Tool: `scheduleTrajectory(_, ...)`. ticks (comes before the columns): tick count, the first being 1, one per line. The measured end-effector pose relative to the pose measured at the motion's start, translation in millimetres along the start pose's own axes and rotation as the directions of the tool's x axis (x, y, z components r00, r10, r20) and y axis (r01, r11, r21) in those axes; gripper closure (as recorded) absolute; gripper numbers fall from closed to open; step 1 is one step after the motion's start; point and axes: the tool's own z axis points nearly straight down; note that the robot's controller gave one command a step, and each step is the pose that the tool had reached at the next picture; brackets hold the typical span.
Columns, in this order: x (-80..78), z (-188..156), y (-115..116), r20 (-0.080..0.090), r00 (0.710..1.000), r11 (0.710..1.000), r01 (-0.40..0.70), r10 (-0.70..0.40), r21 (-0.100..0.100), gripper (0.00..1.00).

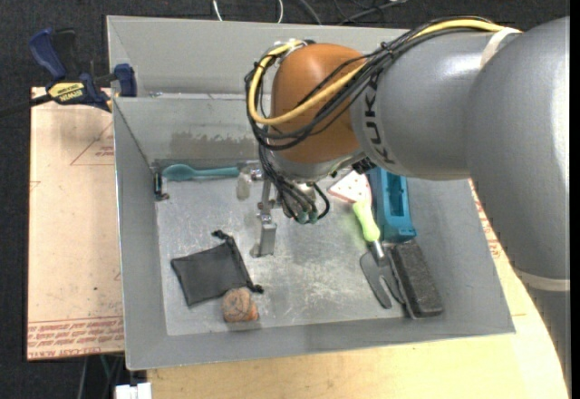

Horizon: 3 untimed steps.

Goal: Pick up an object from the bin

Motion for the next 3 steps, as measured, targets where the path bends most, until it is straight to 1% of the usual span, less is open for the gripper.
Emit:
scheduleTrajectory(1,34.1,47,23,-0.002,1.0,1.0,0.011,-0.011,0.001,0.0)
scheduleTrajectory(2,45.6,61,43,0.016,0.995,0.996,-0.094,0.094,-0.003,0.0)
scheduleTrajectory(3,42.8,61,43,0.012,0.994,0.995,-0.104,0.104,-0.004,0.0)
